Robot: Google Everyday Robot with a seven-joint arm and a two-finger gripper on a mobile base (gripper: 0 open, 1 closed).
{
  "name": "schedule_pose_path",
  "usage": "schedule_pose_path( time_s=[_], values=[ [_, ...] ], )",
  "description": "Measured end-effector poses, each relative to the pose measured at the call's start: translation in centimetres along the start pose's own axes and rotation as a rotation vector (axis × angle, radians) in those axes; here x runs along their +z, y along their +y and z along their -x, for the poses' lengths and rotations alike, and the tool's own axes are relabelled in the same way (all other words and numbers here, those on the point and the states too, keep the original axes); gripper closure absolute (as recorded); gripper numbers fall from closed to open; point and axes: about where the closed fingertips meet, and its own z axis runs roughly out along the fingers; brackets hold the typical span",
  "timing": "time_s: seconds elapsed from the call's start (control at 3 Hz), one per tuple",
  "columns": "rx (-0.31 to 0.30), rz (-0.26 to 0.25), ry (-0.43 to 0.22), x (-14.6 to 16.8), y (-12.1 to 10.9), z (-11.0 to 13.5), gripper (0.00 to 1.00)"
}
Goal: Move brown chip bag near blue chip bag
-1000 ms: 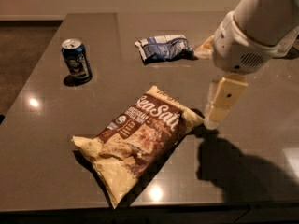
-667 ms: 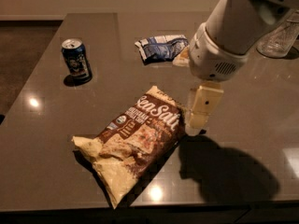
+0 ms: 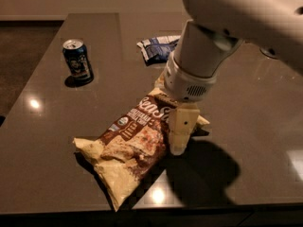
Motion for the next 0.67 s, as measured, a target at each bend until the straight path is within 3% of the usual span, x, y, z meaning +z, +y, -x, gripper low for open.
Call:
schedule_pose_path(
  time_s=[0.33,0.67],
  values=[
    [0.002,0.022,0.023,1.40,0.05,-0.01,0.16],
    [0.012,0.017,0.040,1.61,-0.61,-0.04,0.47]
  ],
)
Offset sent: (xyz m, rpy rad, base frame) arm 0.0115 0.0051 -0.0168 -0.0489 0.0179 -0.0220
